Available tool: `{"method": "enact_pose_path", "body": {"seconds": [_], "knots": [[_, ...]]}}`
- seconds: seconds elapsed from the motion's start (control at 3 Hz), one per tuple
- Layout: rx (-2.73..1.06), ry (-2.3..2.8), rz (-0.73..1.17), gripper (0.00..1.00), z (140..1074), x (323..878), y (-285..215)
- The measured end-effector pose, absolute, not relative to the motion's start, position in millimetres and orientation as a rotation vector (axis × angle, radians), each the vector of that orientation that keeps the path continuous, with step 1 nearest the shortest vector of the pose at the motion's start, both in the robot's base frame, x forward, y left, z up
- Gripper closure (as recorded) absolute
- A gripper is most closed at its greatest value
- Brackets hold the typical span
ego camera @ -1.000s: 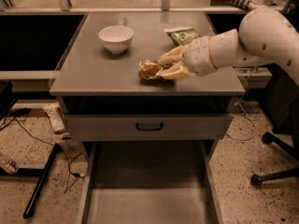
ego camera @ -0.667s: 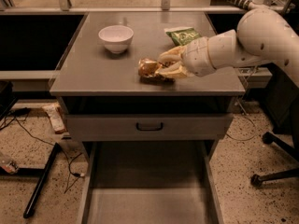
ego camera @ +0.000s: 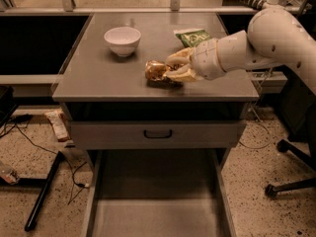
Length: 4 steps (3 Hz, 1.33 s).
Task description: Pick orange can from middle drawer and place on counter
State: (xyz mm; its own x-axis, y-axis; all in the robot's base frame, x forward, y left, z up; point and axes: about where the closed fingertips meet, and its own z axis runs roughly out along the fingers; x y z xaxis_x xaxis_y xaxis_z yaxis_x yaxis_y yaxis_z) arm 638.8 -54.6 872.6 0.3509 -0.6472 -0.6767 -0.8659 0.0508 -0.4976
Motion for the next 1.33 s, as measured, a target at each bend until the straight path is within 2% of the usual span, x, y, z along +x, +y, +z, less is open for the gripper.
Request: {"method": "enact_pose_path", "body": {"seconds": [1.0, 1.33], "knots": [[-1.668, 1.370, 0.290, 0.11, 872.6, 638.8, -54.5], [-1.668, 1.370, 0.290, 0.00, 872.6, 638.8, -54.5]]}}
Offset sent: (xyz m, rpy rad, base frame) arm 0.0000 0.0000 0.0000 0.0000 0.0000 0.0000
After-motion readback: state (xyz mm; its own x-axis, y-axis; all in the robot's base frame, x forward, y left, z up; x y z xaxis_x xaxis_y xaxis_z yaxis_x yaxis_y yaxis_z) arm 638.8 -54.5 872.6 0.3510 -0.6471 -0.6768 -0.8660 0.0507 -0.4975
